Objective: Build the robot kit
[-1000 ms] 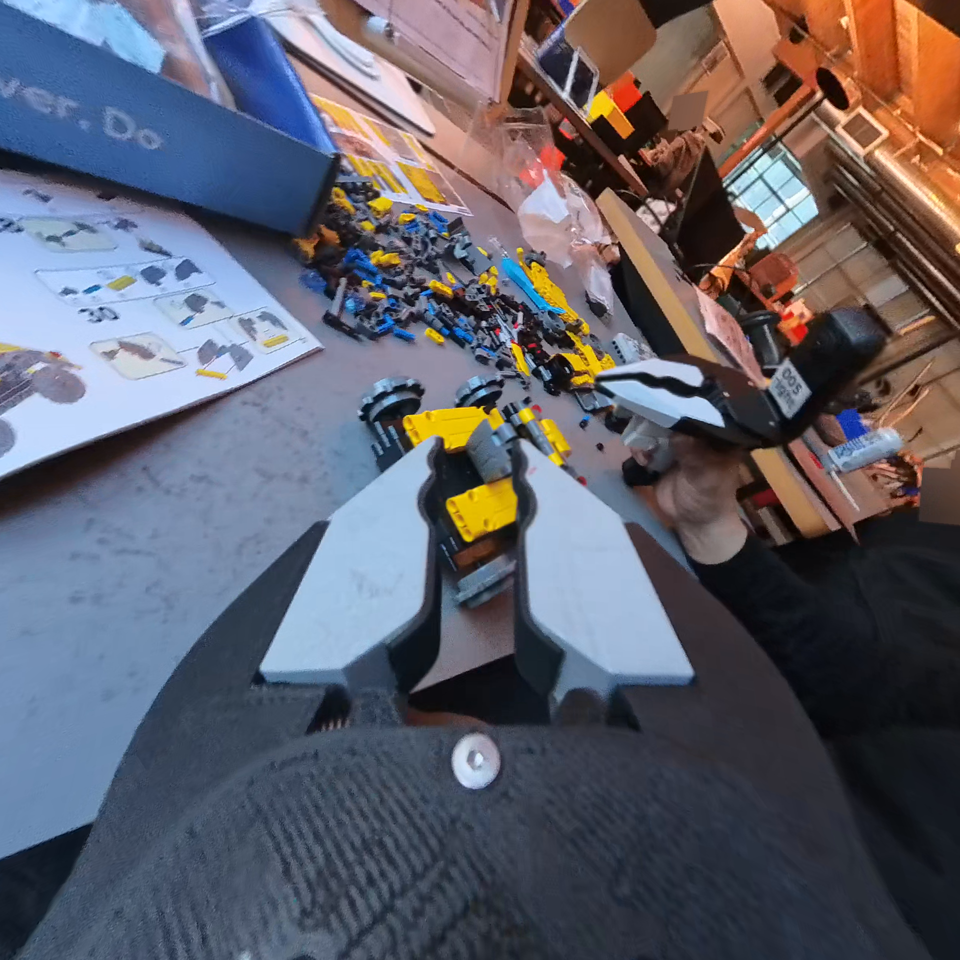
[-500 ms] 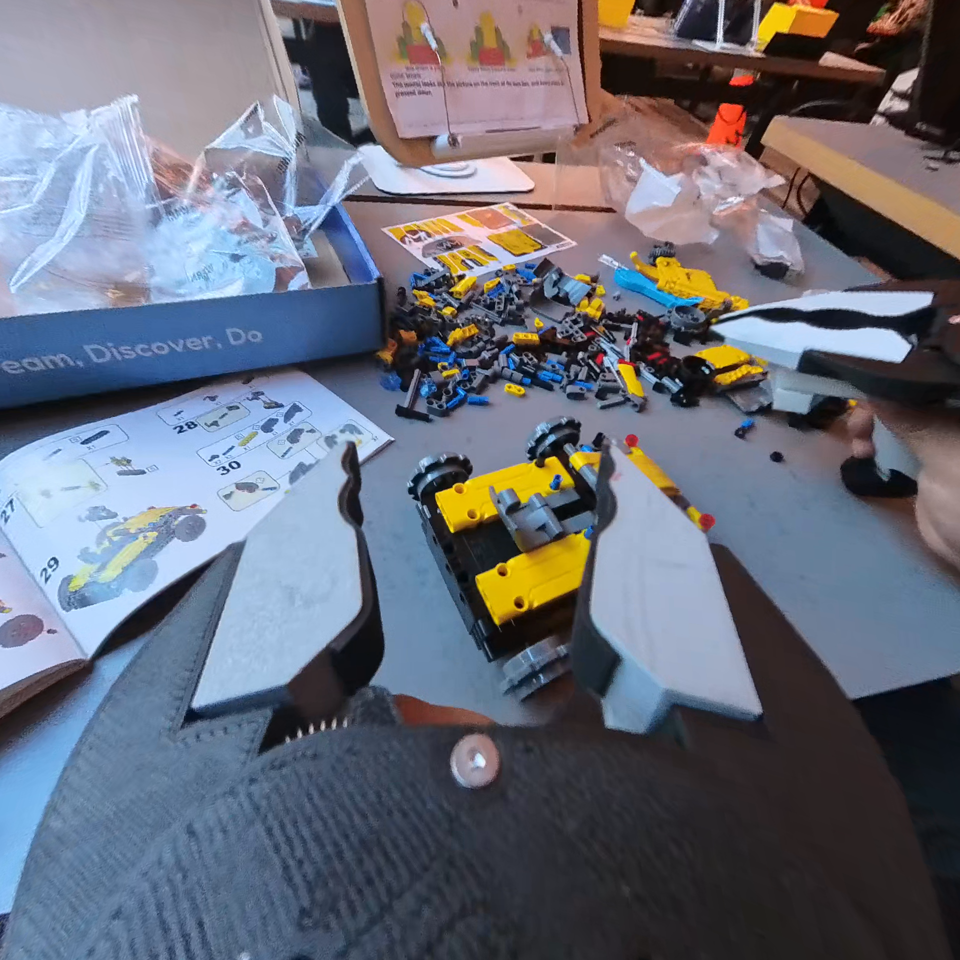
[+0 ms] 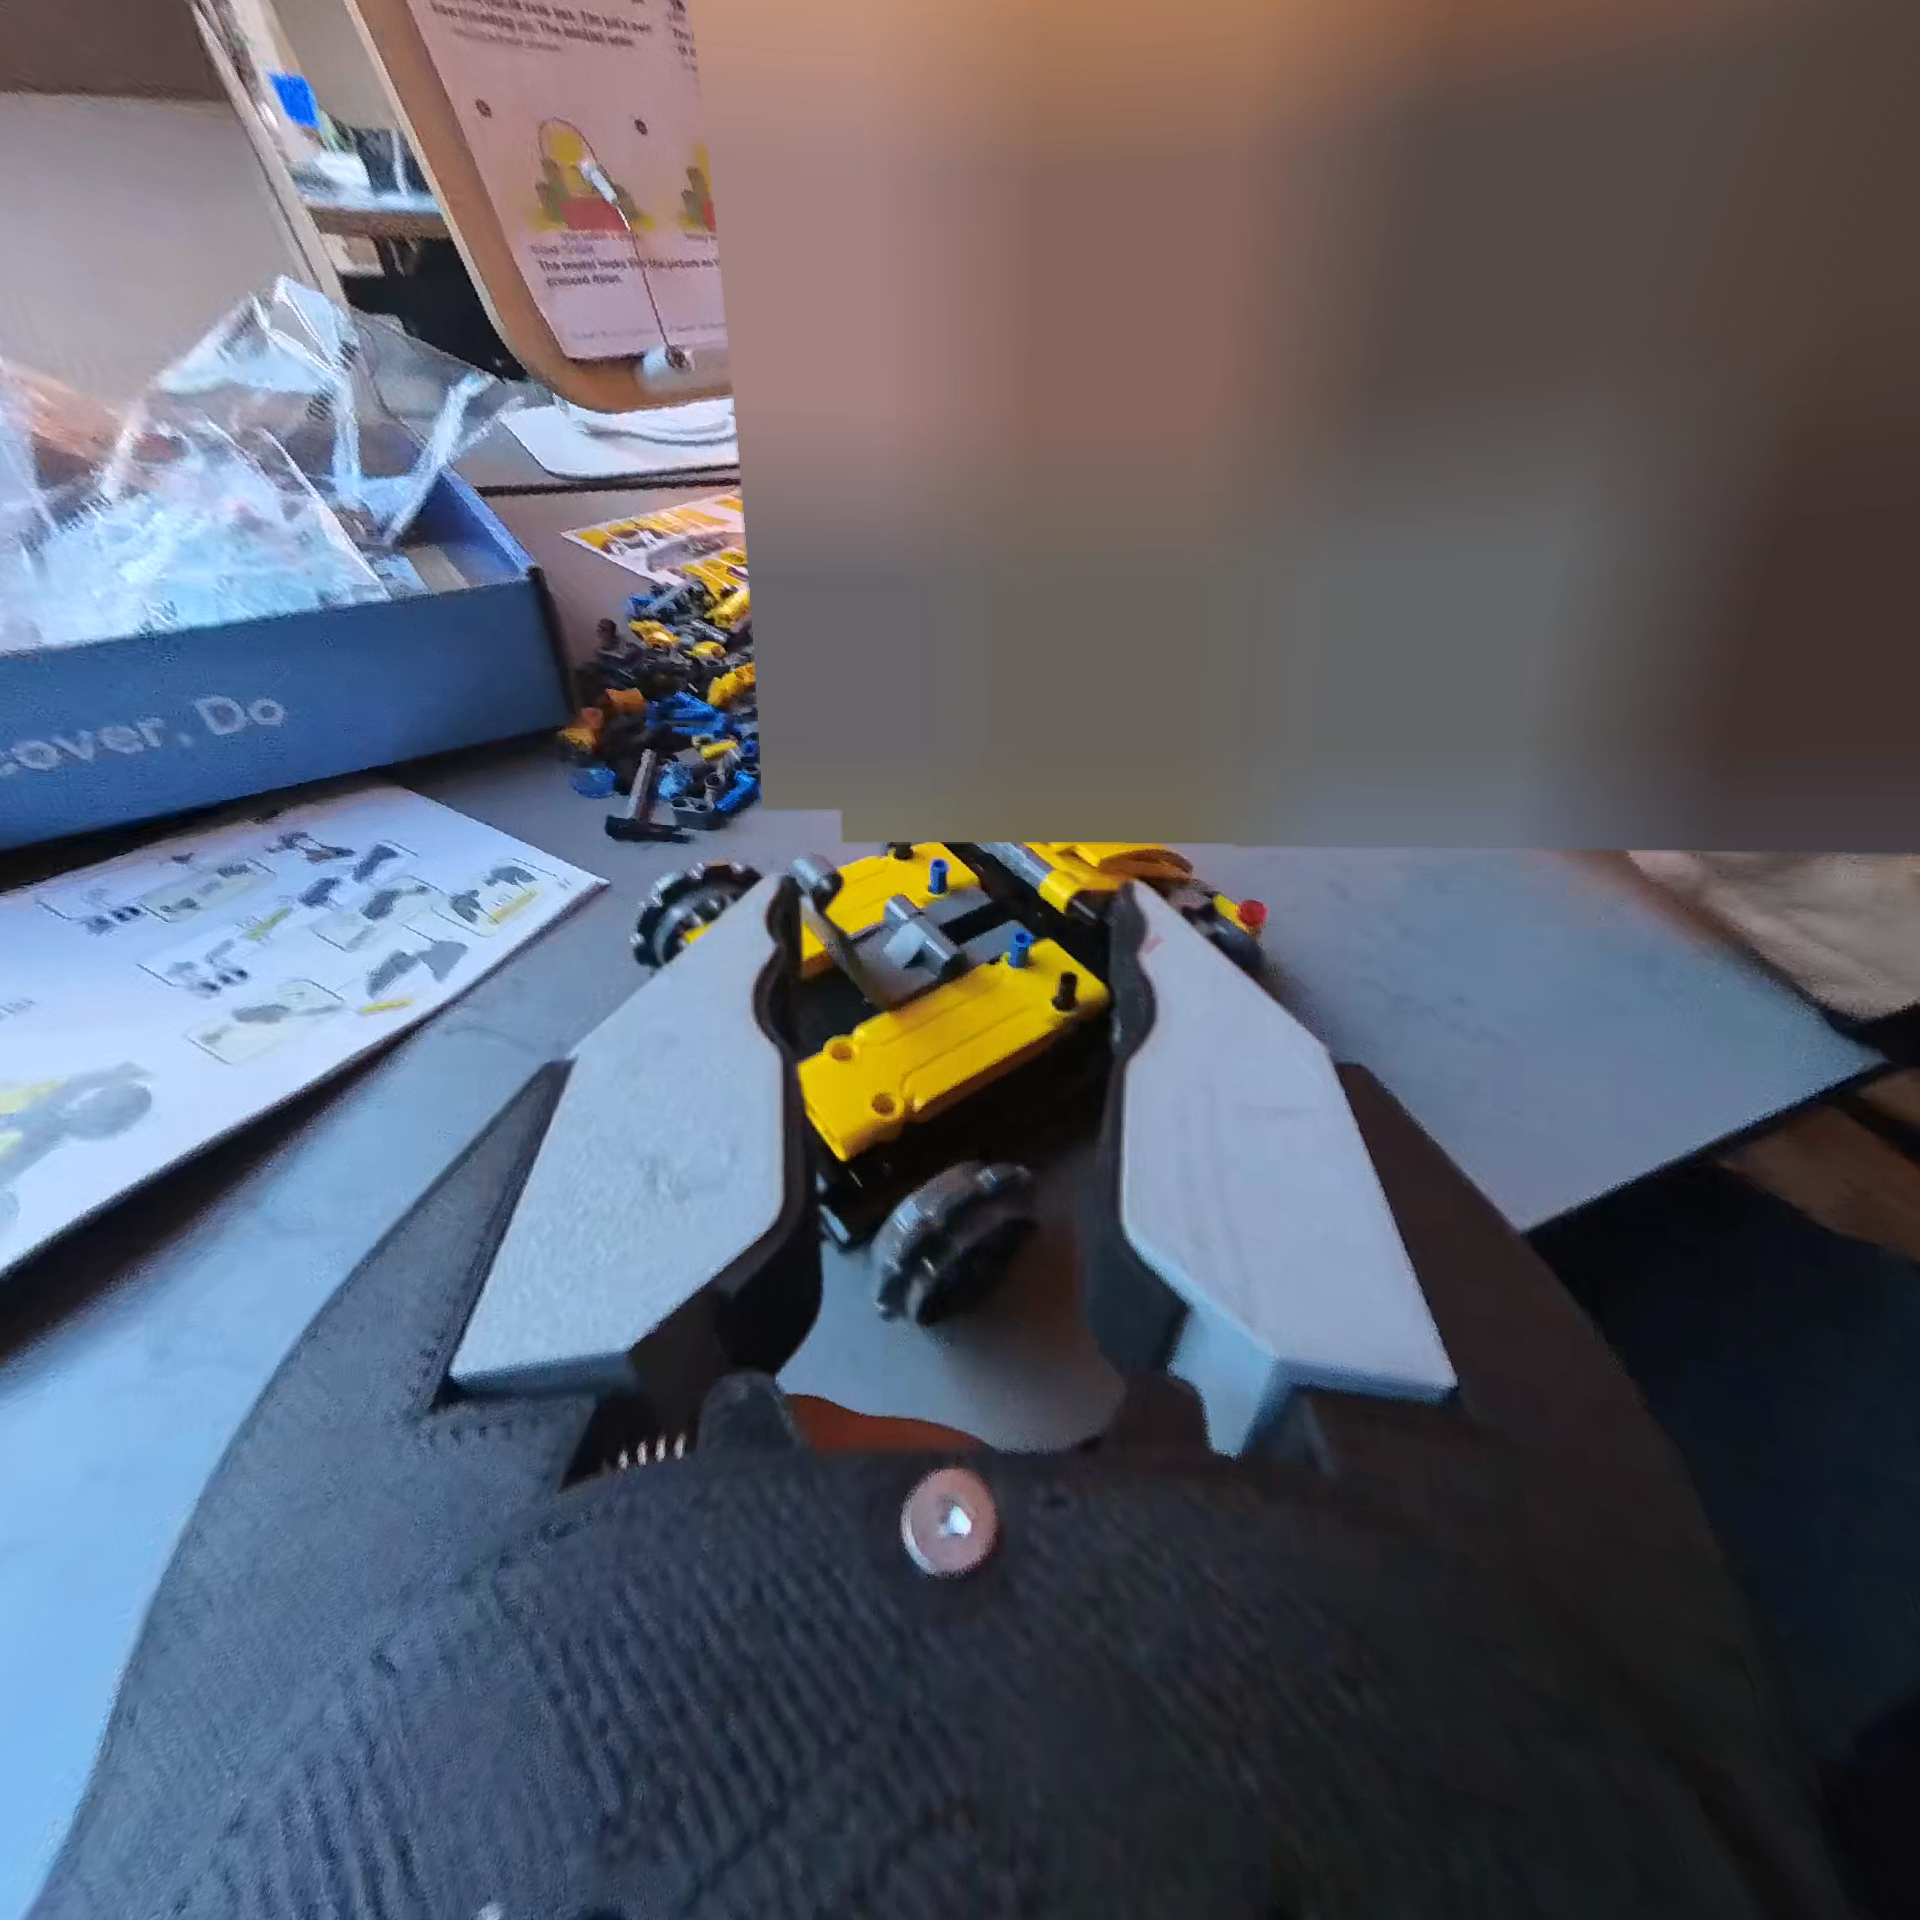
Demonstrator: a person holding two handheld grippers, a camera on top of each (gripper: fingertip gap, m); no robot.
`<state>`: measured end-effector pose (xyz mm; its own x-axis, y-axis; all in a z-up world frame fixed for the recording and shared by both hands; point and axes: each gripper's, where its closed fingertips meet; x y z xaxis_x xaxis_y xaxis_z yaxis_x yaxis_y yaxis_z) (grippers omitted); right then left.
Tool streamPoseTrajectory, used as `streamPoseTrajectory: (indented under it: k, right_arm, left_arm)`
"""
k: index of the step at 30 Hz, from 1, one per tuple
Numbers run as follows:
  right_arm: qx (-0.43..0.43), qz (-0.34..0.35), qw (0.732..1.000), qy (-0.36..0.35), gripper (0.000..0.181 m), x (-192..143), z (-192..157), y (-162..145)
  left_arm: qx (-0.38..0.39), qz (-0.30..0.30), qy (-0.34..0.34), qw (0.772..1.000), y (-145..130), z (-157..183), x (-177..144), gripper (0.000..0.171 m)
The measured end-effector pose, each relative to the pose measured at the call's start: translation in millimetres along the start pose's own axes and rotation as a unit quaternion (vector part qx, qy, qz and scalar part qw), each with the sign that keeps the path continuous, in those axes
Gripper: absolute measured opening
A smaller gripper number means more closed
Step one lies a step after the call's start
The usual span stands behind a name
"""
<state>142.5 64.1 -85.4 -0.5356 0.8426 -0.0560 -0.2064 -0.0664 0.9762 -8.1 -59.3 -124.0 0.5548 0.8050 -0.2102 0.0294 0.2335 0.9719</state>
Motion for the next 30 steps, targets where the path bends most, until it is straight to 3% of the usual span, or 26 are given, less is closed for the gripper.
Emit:
streamPoseTrajectory:
  k: [2,4,6,8,9,10,11,14,17,19,21,23,27,30]
  right_arm:
    - [-0.037,-0.003,0.999,-0.028,0.066,2,4,-5]
    - [-0.054,-0.007,0.998,-0.041,0.079,2,5,-5]
    - [-0.055,0.007,0.997,-0.046,0.080,-6,6,3]
    - [-0.047,0.039,0.997,-0.057,0.062,-15,14,13]
    - [-0.045,0.046,0.996,-0.062,0.043,-18,20,15]
    - [-0.041,0.034,0.997,-0.063,0.025,-21,26,13]
    - [-0.034,0.011,0.998,-0.055,0.020,-25,30,10]
    - [-0.037,-0.069,0.997,-0.024,0.024,-48,37,0]
    - [0.000,-0.144,0.988,0.057,0.042,-74,21,-24]
    - [0.010,-0.205,0.973,0.110,0.026,-91,5,-51]
    - [-0.013,-0.245,0.962,0.121,0.024,-100,2,-73]
    - [-0.038,-0.271,0.954,0.121,0.015,-101,3,-86]
    - [-0.046,-0.309,0.939,0.142,0.023,-91,-4,-101]
    - [-0.055,-0.343,0.924,0.157,0.023,-81,-9,-116]
  left_arm:
    - [-0.030,-0.009,-0.010,0.999,-11,4,-6,0.060]
    - [-0.047,-0.028,-0.006,0.999,-26,6,-14,0.064]
    - [-0.038,-0.030,-0.011,0.999,-24,13,-22,0.064]
    - [-0.036,-0.029,-0.023,0.999,-15,22,-25,0.058]
    - [-0.042,-0.046,-0.035,0.997,-15,28,-24,0.060]
    - [-0.043,-0.069,-0.045,0.996,-16,34,-23,0.062]
    - [-0.040,-0.094,-0.052,0.993,-20,39,-23,0.064]
    - [-0.035,-0.156,-0.054,0.986,-33,50,-32,0.065]
    - [-0.011,-0.154,-0.046,0.987,-29,56,-45,0.064]
    - [-0.012,-0.161,-0.040,0.986,-30,57,-54,0.064]
    - [-0.020,-0.149,-0.048,0.987,-31,61,-64,0.062]
    - [-0.017,-0.149,-0.064,0.987,-39,67,-74,0.061]
    - [0.048,-0.148,-0.057,0.986,-57,60,-91,0.059]
    - [0.085,-0.116,-0.065,0.987,-53,52,-87,0.055]
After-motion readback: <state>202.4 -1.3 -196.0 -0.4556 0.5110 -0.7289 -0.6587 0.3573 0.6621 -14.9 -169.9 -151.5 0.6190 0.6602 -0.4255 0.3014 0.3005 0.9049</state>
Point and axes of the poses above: each gripper's, where its closed fingertips meet, x out along the fingers, y out of its top, z = x × y across the jaws, and after that the axes turned 10 degrees about -y, right-handed
